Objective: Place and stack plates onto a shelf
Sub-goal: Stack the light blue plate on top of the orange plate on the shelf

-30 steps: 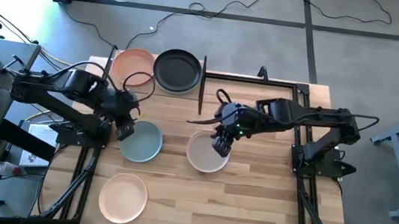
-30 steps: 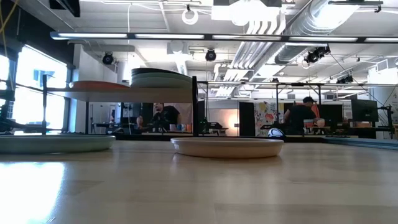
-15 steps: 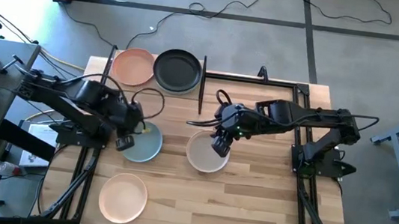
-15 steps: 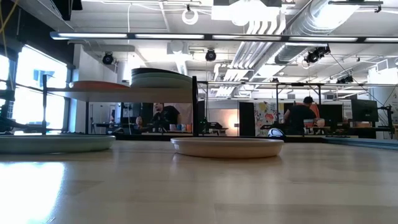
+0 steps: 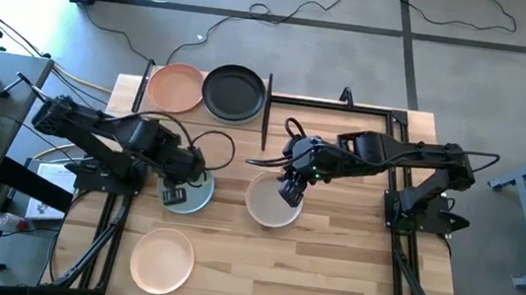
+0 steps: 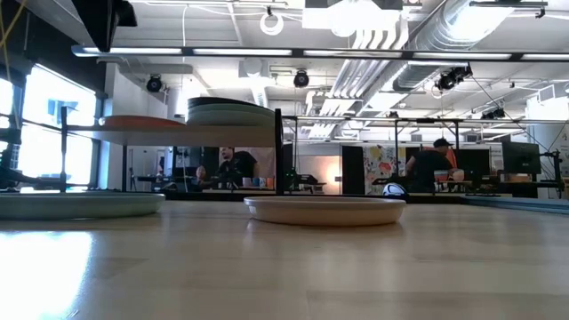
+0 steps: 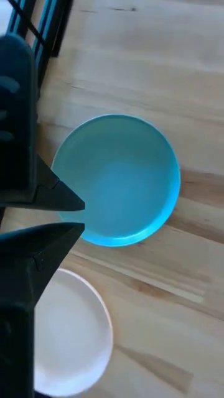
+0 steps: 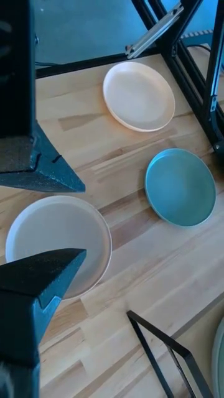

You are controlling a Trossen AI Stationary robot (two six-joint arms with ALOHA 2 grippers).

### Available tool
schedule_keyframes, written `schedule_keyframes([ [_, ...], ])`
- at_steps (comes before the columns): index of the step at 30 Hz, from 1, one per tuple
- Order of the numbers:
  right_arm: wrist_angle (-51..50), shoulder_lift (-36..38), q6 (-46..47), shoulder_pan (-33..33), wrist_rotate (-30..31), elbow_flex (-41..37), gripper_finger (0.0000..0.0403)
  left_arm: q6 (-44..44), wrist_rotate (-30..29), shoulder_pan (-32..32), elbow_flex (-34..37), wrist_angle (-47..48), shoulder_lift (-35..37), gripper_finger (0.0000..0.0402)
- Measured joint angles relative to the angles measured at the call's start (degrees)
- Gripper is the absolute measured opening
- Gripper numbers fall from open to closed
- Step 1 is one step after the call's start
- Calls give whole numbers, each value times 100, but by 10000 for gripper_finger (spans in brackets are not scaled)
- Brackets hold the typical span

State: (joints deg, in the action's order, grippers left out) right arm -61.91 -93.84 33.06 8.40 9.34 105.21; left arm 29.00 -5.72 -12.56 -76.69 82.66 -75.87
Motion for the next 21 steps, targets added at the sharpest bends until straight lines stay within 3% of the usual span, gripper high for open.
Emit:
schedule_keyframes([
  [9, 73, 2, 17, 0, -4, -288, 135, 69, 37, 2, 0, -428, -835, 93],
  [17, 246, 2, 299, 43, -217, -824, 135, 485, 354, 15, 47, -889, -1745, 88],
  [21, 374, 2, 299, 180, -227, -861, 135, 680, 479, 16, 684, -1420, -1914, 79],
])
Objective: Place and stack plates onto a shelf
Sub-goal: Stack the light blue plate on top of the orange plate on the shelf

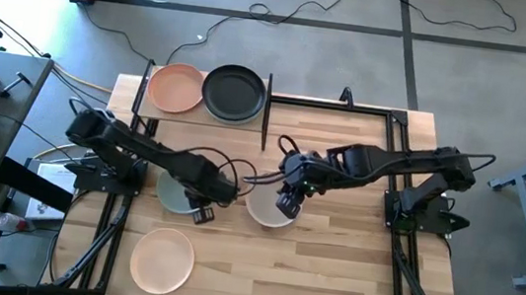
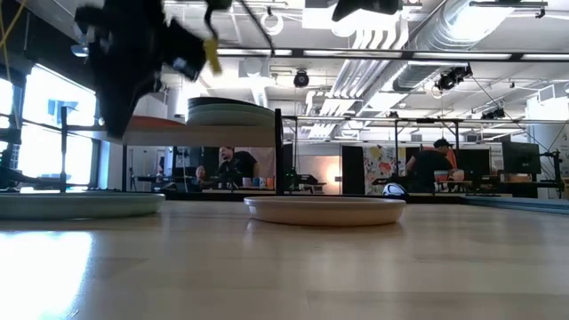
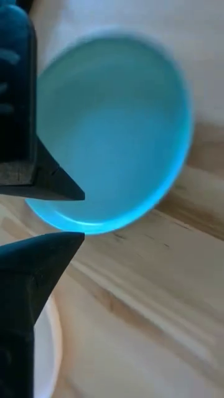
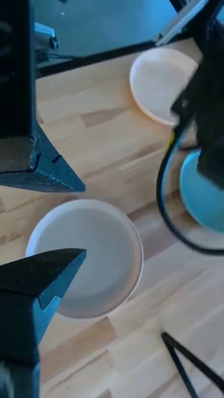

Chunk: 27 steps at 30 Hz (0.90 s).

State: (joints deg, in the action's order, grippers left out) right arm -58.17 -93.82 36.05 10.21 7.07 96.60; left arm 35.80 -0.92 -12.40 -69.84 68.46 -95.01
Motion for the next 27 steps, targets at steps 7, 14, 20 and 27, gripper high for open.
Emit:
schedule_keyframes([
  [7, 69, 0, 17, 158, 0, 0, 135, 518, 364, 0, 854, -573, 25, 60],
  [14, 68, 0, 254, 153, 4, 2, 135, 563, 588, -16, 1005, -1218, 25, 53],
  [20, 69, 0, 254, 154, 4, 4, 135, 622, 419, -38, 1005, -1446, 25, 52],
  [27, 69, 0, 273, 154, 7, 7, 135, 739, 378, -38, 1003, -1584, -21, 52],
])
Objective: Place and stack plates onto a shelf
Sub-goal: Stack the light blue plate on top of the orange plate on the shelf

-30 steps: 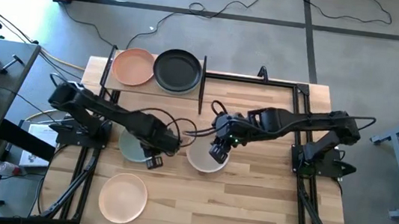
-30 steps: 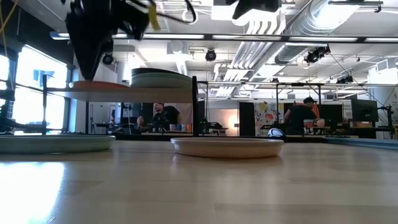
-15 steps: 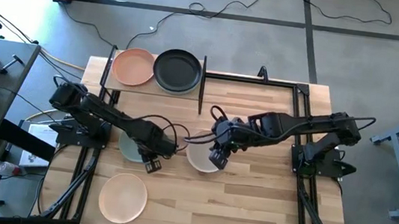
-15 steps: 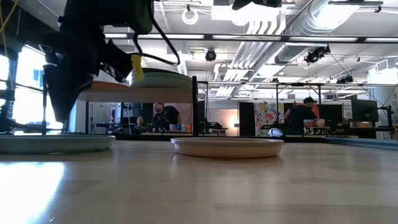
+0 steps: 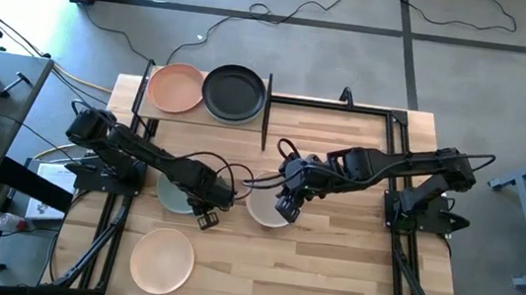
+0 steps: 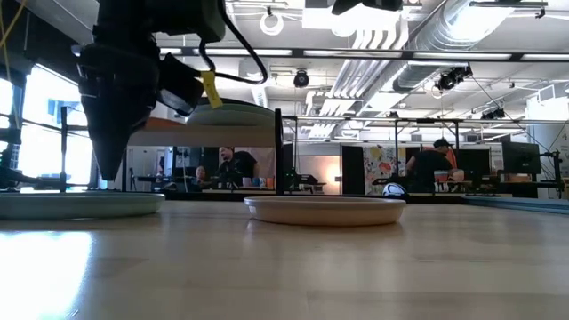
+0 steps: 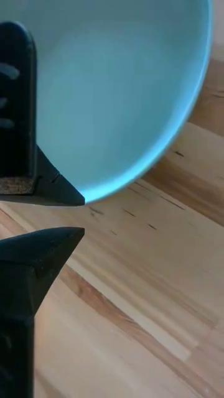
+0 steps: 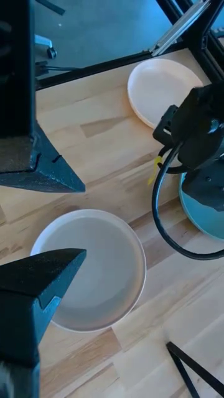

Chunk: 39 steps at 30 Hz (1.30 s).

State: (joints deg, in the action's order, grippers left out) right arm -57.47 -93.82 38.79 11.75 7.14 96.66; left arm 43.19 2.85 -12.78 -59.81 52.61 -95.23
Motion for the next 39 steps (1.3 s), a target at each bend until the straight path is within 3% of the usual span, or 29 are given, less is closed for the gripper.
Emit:
schedule_keyframes([
  [23, 85, 0, -2, 0, 7, 2, 135, 767, 123, -5, 905, -691, -80, 49],
  [30, 98, 0, -15, 0, 29, 2, 135, 572, 77, -48, 911, -642, -4, 7],
  [39, 103, 0, -20, 0, 175, 2, 135, 453, 114, -320, 766, -19, 449, 2],
])
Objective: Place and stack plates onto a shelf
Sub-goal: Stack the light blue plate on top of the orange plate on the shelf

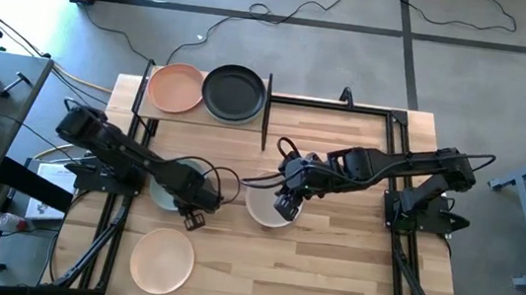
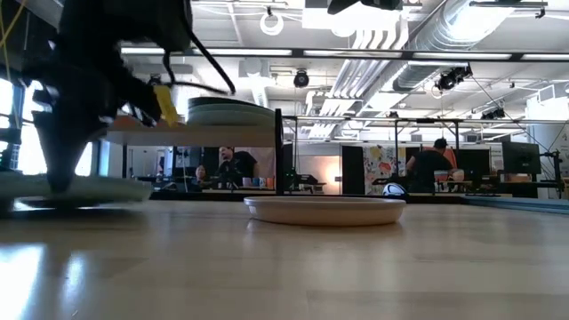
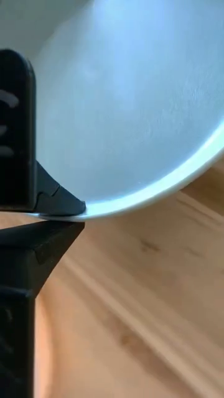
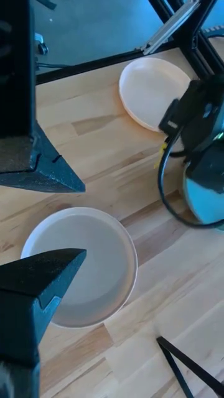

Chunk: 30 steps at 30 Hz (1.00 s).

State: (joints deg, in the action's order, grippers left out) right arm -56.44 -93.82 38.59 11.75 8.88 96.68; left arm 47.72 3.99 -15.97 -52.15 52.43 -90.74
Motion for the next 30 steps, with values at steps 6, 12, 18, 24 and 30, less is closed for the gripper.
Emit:
schedule_keyframes([
  [6, 15, 0, 0, -2, 0, 0, 135, -104, -38, -145, -288, 837, 679, 1],
  [12, 35, 0, 0, 0, 1, 0, 135, -152, -299, -176, -598, 1783, 1423, 1],
  [18, 61, 0, -2, 0, 81, 0, 135, -576, -328, -174, -981, 2796, 1977, 1],
  [24, 63, 0, -2, -2, 192, 0, 135, -1140, -369, -174, -1577, 3490, 2152, 1],
  [30, 63, 0, -2, -11, 195, 0, 135, -1552, -751, -157, -2147, 3752, 2127, 1],
])
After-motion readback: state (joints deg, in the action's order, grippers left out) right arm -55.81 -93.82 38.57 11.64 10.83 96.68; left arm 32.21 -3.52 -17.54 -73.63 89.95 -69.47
